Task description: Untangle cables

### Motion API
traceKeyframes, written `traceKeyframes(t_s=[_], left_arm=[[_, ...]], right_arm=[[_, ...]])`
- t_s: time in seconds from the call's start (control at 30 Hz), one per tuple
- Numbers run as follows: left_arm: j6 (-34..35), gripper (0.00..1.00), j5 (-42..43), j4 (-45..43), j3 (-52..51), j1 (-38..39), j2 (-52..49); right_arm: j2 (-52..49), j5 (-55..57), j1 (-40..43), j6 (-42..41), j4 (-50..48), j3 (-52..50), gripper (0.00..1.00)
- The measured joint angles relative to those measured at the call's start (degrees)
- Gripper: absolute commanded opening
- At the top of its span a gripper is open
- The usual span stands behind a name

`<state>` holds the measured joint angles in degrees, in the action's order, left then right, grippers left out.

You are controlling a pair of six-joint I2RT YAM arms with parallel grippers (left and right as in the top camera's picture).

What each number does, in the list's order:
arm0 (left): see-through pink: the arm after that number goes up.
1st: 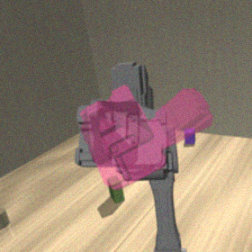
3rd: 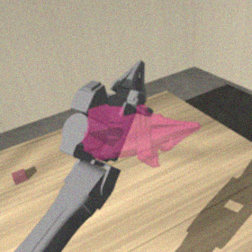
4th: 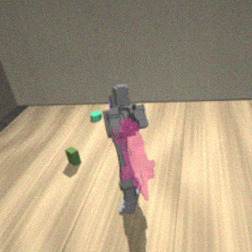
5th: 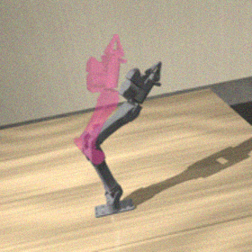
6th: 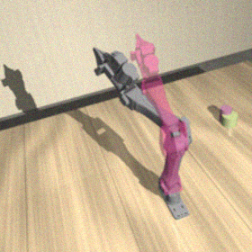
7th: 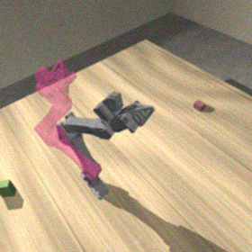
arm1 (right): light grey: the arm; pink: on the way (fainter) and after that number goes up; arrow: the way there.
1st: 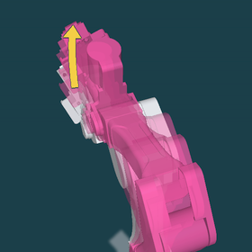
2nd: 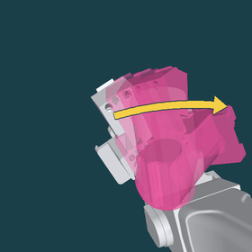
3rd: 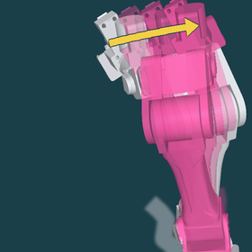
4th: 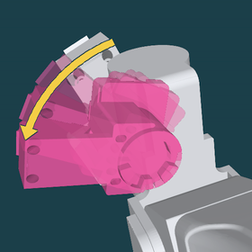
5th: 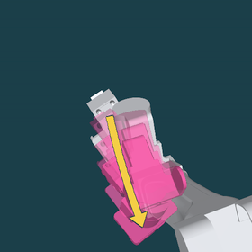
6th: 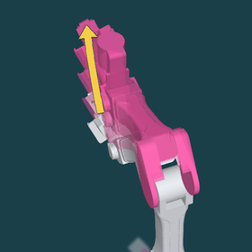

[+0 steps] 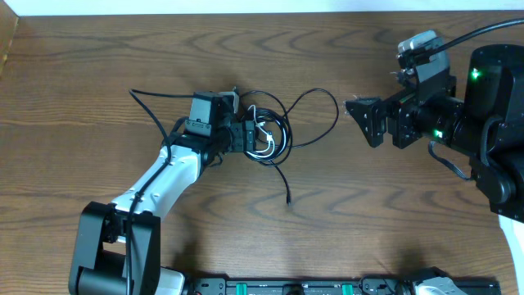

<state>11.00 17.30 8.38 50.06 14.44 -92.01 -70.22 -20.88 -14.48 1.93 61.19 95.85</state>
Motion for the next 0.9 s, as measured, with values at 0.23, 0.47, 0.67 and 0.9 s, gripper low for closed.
traceKeyframes(t_s=[0.23,0.47,0.67,0.9], left_arm=[[1.55,0.89,-8.87,1.22,0.0,4.13,0.0],[1.64,0.85,-19.1,1.64,0.0,7.65,-1.4],[0.96,0.83,-22.18,1.57,0.0,7.65,-6.99],[1.68,0.52,-21.29,-1.09,0.02,9.44,-7.98]], right_arm=[[0.0,-2.45,0.0,0.0,0.31,0.0,0.99],[0.02,-4.13,0.0,0.0,1.31,0.0,0.99],[1.75,-4.42,0.0,0.0,1.97,0.0,0.99],[3.13,-4.66,0.0,0.0,2.01,0.0,0.99]])
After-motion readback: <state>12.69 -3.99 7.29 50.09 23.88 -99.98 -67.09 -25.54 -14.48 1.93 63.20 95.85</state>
